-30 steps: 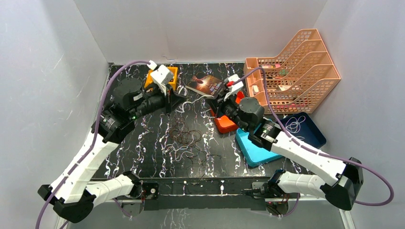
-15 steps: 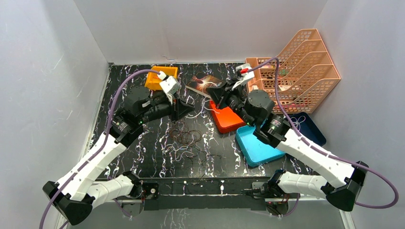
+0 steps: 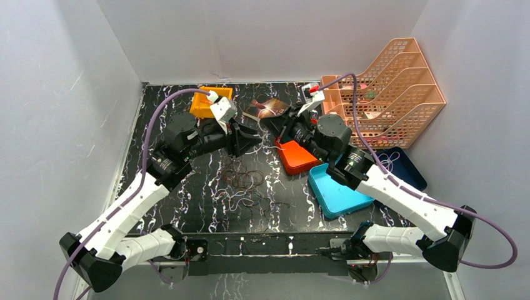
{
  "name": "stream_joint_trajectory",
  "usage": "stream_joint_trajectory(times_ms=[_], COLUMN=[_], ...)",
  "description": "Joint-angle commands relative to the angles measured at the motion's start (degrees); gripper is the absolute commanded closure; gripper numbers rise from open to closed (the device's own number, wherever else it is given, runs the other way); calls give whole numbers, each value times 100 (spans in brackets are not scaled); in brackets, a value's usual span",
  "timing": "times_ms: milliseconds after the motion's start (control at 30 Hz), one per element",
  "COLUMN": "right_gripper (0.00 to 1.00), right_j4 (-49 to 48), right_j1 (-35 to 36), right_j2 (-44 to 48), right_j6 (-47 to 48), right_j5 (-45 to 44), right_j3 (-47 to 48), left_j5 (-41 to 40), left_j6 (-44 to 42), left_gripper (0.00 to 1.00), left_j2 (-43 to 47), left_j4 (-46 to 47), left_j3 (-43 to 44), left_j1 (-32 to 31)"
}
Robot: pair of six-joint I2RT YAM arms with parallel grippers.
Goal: Untangle the cables
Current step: Untie the cable.
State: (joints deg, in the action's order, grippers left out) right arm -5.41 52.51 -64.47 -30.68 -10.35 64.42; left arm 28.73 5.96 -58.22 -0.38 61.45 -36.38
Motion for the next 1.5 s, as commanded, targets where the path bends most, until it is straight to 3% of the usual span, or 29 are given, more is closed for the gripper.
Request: stream_joint_trajectory(times_ms=[0, 233, 367, 567, 900, 1000, 1133, 1333, 1467], right_gripper=[100, 100, 100, 100, 100, 100, 100, 100, 100], right_j4=[-262, -380, -419, -380, -103, 72, 508, 1117, 1590], right_j1=[-13, -16, -13, -13, -12, -13, -13, -13, -13], right_j2=[3, -34, -34, 45, 222, 299, 369, 541, 533], right_j6=[-258, -472, -501, -474, -167, 6, 389, 1102, 1610], right_j5=[293, 579, 601, 473, 191, 33, -250, -784, -990], right_j3=[325, 303, 299, 258, 316, 377, 644, 1264, 1894], left_j5=[236, 295, 320, 158, 10, -15, -46, -145, -272], left_j6=[2, 43, 73, 55, 80, 97, 107, 108, 108], left_gripper=[64, 64, 71, 93, 99, 69, 48, 33, 28], left_j2=[-62, -194, -235, -196, -180, -164, -71, 149, 269], left_j4=[368, 510, 530, 530, 522, 504, 495, 450, 399], left_j3=[-36, -68, -93, -147, -177, -177, -222, -363, -446], left_j1=[17, 17, 8, 8, 6, 8, 8, 8, 7])
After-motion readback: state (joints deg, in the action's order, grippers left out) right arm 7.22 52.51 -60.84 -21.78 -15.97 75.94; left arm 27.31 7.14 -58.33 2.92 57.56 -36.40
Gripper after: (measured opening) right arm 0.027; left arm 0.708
